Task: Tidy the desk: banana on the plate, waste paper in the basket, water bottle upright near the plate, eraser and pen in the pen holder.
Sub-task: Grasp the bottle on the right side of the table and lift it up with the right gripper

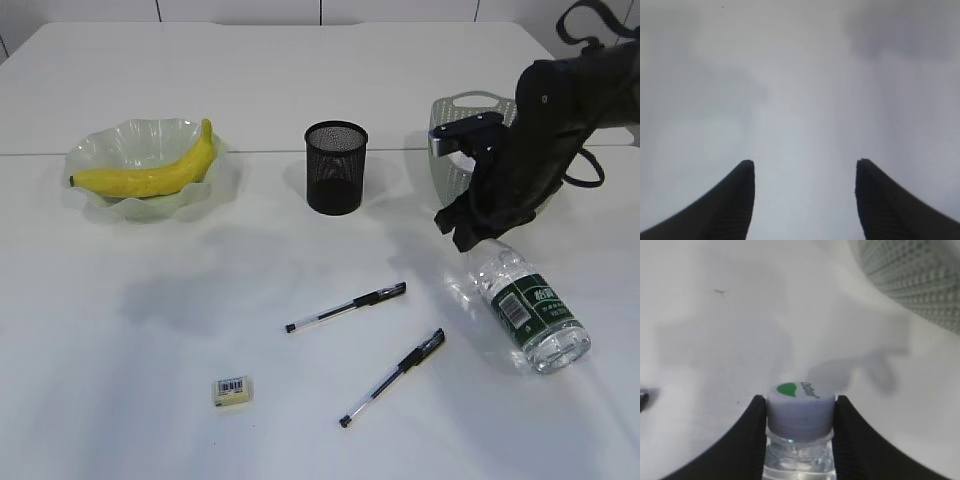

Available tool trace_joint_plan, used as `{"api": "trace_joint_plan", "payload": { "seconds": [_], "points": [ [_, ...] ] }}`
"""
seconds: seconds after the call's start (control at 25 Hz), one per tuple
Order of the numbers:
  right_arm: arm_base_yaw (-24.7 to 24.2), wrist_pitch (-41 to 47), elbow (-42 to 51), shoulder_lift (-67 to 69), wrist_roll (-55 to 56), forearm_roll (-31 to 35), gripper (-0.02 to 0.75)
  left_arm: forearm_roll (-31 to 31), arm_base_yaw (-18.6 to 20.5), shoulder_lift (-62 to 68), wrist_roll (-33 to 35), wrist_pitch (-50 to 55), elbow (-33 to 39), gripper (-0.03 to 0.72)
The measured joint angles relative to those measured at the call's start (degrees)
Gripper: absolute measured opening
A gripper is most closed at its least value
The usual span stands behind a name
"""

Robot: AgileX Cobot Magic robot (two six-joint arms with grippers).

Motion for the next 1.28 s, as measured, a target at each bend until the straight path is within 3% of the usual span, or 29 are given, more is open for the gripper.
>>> {"api": "trace_joint_plan", "payload": {
  "seconds": [0.76,1.28],
  "points": [
    [0.0,4.0,0.0,-11.6,-3.4,1.8,0.24,-1.5,0.0,0.0,0.3,-1.5,0.0,0.454],
    [0.0,4.9,0.2,-18.1,-16.1,11.6,0.239,-12.0,0.0,0.0,11.2,-5.6,0.0,0.454]
  ]
}}
